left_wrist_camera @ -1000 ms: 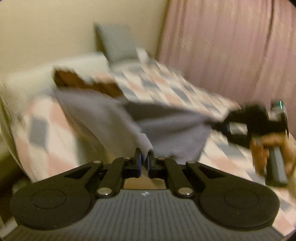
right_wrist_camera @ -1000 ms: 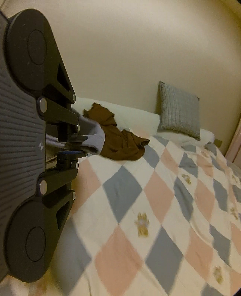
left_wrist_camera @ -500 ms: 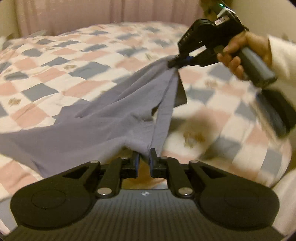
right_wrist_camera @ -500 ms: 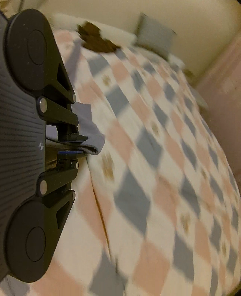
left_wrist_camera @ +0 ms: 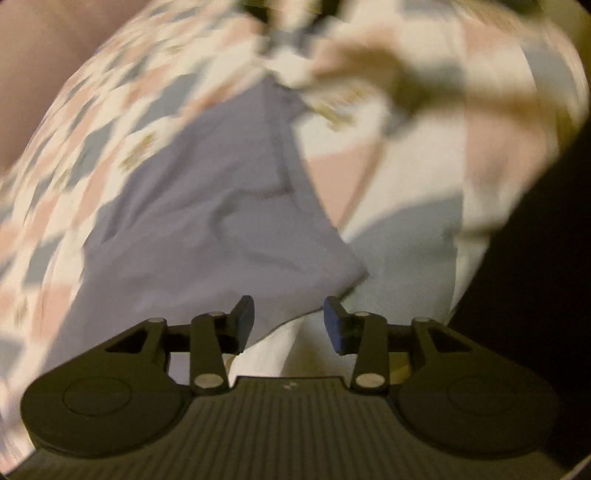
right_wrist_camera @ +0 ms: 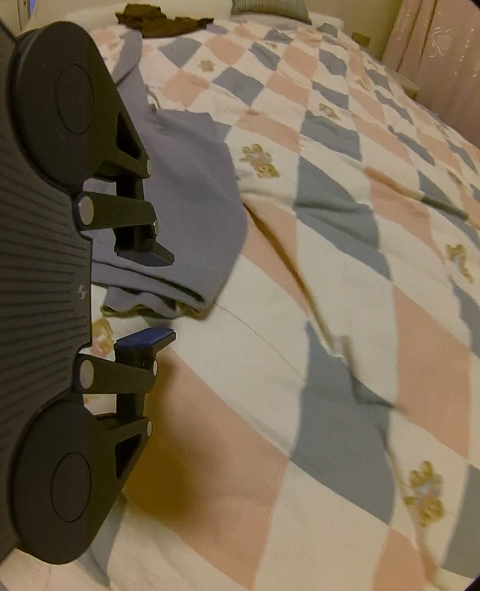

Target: Fold clothes

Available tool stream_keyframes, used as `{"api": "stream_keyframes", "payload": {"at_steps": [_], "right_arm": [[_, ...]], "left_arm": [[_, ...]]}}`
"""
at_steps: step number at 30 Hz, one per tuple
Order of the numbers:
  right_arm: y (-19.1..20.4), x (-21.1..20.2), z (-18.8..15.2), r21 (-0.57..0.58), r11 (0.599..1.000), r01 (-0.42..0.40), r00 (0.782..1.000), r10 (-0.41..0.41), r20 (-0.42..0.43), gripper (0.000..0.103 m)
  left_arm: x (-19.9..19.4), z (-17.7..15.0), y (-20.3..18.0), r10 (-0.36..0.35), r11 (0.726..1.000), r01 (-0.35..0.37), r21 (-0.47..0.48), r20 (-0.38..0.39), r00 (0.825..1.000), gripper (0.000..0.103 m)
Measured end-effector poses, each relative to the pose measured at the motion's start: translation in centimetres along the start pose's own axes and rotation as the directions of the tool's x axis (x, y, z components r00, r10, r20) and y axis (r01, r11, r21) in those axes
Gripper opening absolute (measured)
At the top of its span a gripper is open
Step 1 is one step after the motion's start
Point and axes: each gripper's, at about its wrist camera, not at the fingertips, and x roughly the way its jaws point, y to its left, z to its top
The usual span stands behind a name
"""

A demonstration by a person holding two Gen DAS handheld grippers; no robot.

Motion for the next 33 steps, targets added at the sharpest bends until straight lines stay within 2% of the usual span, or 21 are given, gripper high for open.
{"api": "stream_keyframes", "payload": {"at_steps": [1,3,5,9,10,11,13,14,16,17,18,19,20,22,23,24,26,31,33], "right_arm": [[-0.2,0.3,0.1,0.009,1.0,-0.007,1.0,0.007,-0.013,0.044],[-0.4,1.0,0.3,0.031,0.999,-0.013,1.0,0.013,-0.028,0.044],[-0.4,1.3,0.3,0.03,0.999,-0.022,0.999,0.023,-0.037,0.044],[-0.4,1.5,0.5,-0.033,0.999,-0.02,0.999,0.019,-0.038,0.047],[-0.5,1.5,0.5,-0.056,0.998,-0.01,0.999,0.009,-0.034,0.047],[-0.6,1.5,0.6,-0.079,0.997,-0.001,1.0,-0.002,-0.03,0.047],[-0.5,1.2,0.6,-0.157,0.987,0.027,0.999,-0.029,-0.016,0.047],[-0.1,1.0,0.5,-0.233,0.971,0.051,0.999,-0.052,-0.001,0.047],[0.9,0.4,0.1,-0.393,0.914,0.102,0.995,-0.095,0.037,0.047],[1.9,0.0,-0.6,-0.517,0.845,0.137,0.991,-0.117,0.07,0.047],[2.9,-0.3,-1.7,-0.65,0.74,0.171,0.985,-0.134,0.107,0.047],[4.0,-0.4,-3.4,-0.782,0.589,0.203,0.979,-0.142,0.147,0.047],[4.9,-0.3,-5.1,-0.88,0.416,0.23,0.972,-0.144,0.186,0.047],[5.8,0.7,-8.7,-0.962,0.059,0.265,0.957,-0.139,0.255,0.047],[5.9,1.4,-10.0,-0.956,-0.075,0.283,0.948,-0.129,0.291,0.047],[5.9,2.1,-11.1,-0.936,-0.191,0.295,0.941,-0.115,0.32,0.047],[6.0,3.3,-12.1,-0.905,-0.303,0.3,0.937,-0.084,0.339,0.05],[6.3,5.1,-13.6,-0.864,-0.425,0.27,0.951,-0.022,0.308,0.071],[6.2,5.9,-14.8,-0.851,-0.449,0.271,0.954,0.004,0.301,0.072]], "left_arm": [[1.1,-0.2,-1.0,0.02,0.997,-0.02,0.074,0.001,1.0,0.038],[3.2,-0.6,-3.0,0.059,0.974,-0.059,0.219,0.007,0.998,0.038],[4.5,-0.9,-4.5,0.091,0.946,-0.099,0.307,0.04,0.995,0.04],[6.7,-0.6,-6.4,0.161,0.91,-0.195,0.365,0.123,0.979,0.04],[7.2,-0.5,-6.4,0.173,0.911,-0.21,0.356,0.132,0.976,0.025],[7.4,-0.1,-5.9,0.177,0.924,-0.211,0.319,0.131,0.975,0.008],[6.0,0.8,-3.0,0.192,0.969,-0.208,0.131,0.125,0.973,0.007],[4.8,1.1,-1.1,0.201,0.978,-0.205,0.022,0.125,0.972,0.007],[1.8,1.1,3.4,0.225,0.962,-0.2,-0.188,0.126,0.966,0.006],[0.4,1.1,5.7,0.238,0.938,-0.194,-0.288,0.125,0.963,0.006],[-0.7,1.0,7.4,0.259,0.918,-0.205,-0.339,0.122,0.958,0.006],[-1.5,0.7,8.7,0.287,0.903,-0.229,-0.364,0.113,0.951,0.006],[-1.8,0.4,9.3,0.301,0.899,-0.245,-0.364,0.105,0.948,0.007],[-2.5,-0.1,10.3,0.33,0.889,-0.278,-0.364,0.09,0.94,0.007],[-2.8,-0.4,10.8,0.344,0.884,-0.293,-0.364,0.082,0.935,0.007],[-3.0,-0.7,10.9,0.343,0.885,-0.294,-0.361,0.078,0.936,0.007],[-3.2,-1.1,10.4,0.342,0.887,-0.299,-0.352,0.066,0.938,0.007],[-2.5,-1.3,8.8,0.319,0.889,-0.279,-0.362,0.055,0.946,0.008],[-2.1,-1.6,8.5,0.32,0.885,-0.28,-0.373,0.048,0.946,0.008]]}}
